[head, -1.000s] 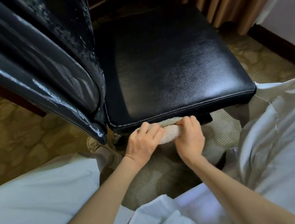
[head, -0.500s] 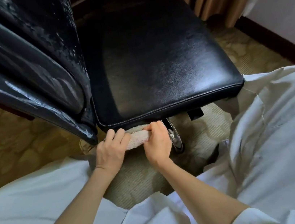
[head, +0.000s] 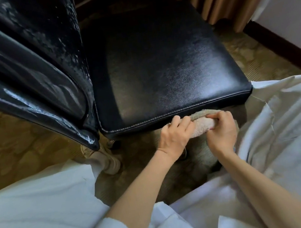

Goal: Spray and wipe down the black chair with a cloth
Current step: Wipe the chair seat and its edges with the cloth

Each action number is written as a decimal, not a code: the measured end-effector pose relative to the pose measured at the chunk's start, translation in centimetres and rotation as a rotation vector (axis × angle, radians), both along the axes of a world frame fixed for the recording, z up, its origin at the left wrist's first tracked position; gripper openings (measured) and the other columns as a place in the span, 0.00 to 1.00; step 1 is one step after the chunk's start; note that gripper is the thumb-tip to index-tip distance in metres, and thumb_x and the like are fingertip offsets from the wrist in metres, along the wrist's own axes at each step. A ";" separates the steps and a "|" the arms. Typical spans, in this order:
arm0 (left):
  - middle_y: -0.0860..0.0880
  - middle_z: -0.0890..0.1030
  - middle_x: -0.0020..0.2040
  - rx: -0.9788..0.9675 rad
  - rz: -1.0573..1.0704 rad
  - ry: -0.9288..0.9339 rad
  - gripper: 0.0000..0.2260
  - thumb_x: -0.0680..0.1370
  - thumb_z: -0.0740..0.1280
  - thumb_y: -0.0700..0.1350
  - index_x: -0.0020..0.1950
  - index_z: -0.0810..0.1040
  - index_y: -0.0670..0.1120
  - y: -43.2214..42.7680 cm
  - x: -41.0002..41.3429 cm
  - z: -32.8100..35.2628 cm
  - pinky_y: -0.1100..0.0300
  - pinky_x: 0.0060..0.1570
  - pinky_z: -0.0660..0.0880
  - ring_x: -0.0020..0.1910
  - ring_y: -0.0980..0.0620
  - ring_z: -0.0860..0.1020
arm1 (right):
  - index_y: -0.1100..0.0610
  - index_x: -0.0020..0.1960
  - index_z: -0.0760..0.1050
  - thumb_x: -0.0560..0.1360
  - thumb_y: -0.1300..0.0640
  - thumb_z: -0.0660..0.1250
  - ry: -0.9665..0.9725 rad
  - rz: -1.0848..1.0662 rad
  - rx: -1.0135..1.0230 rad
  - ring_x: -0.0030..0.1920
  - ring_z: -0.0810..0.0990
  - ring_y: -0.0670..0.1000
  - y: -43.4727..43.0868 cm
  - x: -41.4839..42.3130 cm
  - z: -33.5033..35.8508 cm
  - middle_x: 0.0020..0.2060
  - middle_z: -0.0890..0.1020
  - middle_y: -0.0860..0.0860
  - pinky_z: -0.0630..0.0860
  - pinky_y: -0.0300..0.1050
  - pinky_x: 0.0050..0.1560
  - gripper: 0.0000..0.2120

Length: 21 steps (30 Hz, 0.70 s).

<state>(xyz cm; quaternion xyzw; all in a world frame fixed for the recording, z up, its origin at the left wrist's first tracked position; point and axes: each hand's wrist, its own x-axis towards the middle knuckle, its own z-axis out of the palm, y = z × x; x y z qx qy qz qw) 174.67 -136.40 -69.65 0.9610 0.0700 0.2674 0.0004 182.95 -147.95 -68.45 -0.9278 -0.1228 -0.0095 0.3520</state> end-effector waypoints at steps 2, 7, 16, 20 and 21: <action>0.51 0.76 0.41 0.028 -0.001 0.007 0.06 0.75 0.64 0.39 0.44 0.76 0.49 1.7 -2.1 0.1 0.62 0.26 0.68 0.39 0.51 0.71 | 0.58 0.46 0.76 0.65 0.71 0.65 0.000 0.063 -0.013 0.48 0.75 0.57 1.5 -1.8 -0.2 0.44 0.75 0.55 0.63 0.41 0.44 0.12; 0.50 0.75 0.40 0.130 0.090 0.067 0.07 0.76 0.64 0.36 0.46 0.76 0.47 6.8 -9.7 1.1 0.62 0.29 0.67 0.39 0.51 0.69 | 0.55 0.48 0.75 0.70 0.66 0.67 0.133 0.117 0.000 0.50 0.74 0.50 7.2 -8.9 -0.2 0.47 0.75 0.49 0.61 0.38 0.42 0.10; 0.45 0.77 0.42 0.056 0.247 0.143 0.13 0.67 0.64 0.30 0.48 0.79 0.43 8.7 -13.1 4.2 0.61 0.23 0.65 0.40 0.47 0.67 | 0.53 0.46 0.74 0.68 0.66 0.68 0.071 0.295 0.075 0.45 0.74 0.49 9.5 -11.4 1.8 0.42 0.76 0.47 0.69 0.42 0.38 0.10; 0.46 0.78 0.44 0.031 0.171 0.156 0.14 0.67 0.65 0.33 0.50 0.80 0.44 6.1 -8.5 5.5 0.61 0.24 0.65 0.41 0.46 0.69 | 0.52 0.50 0.75 0.67 0.67 0.66 0.017 0.204 0.051 0.48 0.73 0.49 6.7 -7.0 2.8 0.45 0.75 0.47 0.68 0.43 0.39 0.14; 0.46 0.78 0.44 0.037 0.144 0.167 0.13 0.68 0.64 0.35 0.50 0.80 0.44 5.4 -6.7 5.8 0.61 0.25 0.65 0.41 0.46 0.71 | 0.51 0.51 0.75 0.68 0.67 0.66 0.025 0.159 0.032 0.49 0.73 0.49 5.8 -5.6 2.9 0.47 0.75 0.47 0.67 0.42 0.40 0.15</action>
